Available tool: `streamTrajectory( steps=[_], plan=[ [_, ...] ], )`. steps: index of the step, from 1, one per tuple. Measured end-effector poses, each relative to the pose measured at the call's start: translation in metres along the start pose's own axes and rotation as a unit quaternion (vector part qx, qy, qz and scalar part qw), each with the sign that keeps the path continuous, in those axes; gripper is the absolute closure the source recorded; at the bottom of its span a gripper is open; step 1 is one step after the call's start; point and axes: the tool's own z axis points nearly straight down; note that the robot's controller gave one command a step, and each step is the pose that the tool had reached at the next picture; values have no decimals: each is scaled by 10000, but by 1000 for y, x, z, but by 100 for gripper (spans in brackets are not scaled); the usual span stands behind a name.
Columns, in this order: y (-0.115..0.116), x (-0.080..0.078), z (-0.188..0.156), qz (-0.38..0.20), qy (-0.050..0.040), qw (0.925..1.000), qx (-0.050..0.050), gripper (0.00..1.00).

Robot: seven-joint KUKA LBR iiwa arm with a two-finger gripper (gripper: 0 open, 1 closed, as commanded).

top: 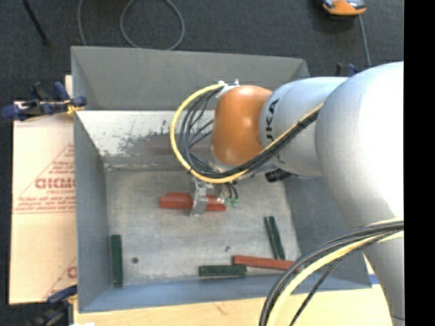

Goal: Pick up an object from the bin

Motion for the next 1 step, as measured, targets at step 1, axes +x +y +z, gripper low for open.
streamTrajectory(
  steps=[1],
  plan=[
    [-2, 6, -135, -166, 17, 9999, 10, 100]
  ],
)
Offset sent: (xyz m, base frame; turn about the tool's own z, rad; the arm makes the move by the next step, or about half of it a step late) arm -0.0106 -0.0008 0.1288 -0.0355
